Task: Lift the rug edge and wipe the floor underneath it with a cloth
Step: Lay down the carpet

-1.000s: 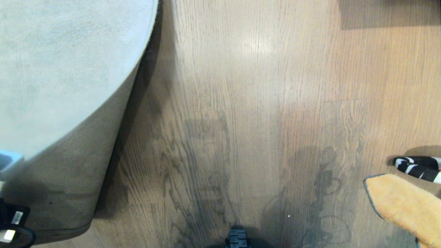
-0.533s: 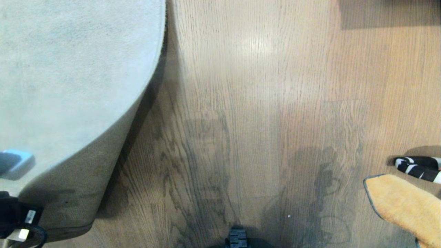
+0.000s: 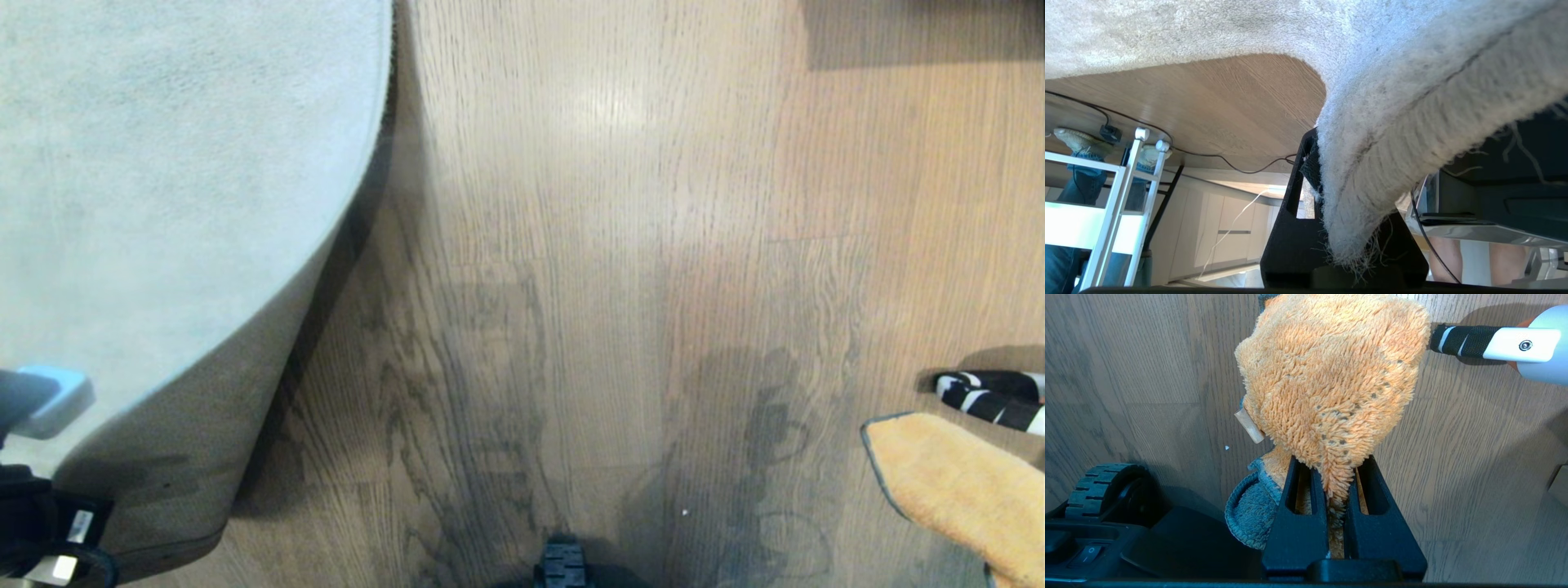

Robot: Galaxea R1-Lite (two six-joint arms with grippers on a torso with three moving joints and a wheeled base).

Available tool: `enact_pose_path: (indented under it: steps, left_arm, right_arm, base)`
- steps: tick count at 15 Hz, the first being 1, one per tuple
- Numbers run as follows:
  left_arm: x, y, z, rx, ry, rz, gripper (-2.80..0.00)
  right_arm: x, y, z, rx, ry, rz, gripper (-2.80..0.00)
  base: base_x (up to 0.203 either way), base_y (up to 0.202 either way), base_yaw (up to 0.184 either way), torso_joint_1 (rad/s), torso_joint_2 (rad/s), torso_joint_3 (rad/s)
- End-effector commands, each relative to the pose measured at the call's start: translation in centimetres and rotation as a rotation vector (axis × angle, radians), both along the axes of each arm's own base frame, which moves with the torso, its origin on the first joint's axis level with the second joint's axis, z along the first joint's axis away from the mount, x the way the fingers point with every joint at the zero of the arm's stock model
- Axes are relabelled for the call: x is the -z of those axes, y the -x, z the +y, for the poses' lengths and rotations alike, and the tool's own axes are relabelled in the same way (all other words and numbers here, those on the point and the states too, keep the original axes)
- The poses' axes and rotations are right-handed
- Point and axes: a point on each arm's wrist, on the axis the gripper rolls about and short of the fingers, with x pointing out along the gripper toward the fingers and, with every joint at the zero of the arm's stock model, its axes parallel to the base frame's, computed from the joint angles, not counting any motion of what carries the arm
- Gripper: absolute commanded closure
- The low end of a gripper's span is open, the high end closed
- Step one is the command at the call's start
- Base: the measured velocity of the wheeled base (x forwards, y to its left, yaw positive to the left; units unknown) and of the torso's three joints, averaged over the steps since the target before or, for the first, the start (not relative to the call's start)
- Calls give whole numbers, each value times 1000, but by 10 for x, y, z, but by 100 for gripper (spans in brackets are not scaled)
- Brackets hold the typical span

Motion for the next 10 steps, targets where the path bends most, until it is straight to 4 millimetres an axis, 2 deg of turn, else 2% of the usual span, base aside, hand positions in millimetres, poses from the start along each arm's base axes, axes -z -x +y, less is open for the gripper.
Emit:
enact_pose_path:
  steps: [1, 10]
  left_arm:
    - [0, 1, 0, 1, 0, 2, 0]
    - [0, 1, 0, 2, 0, 1, 0]
  right_arm:
    - [0, 0, 0, 0, 0, 2, 0]
    - [0, 0, 0, 0, 0, 2, 0]
  base:
    - [0, 0, 0, 0, 0, 0]
    - [0, 0, 0, 0, 0, 0]
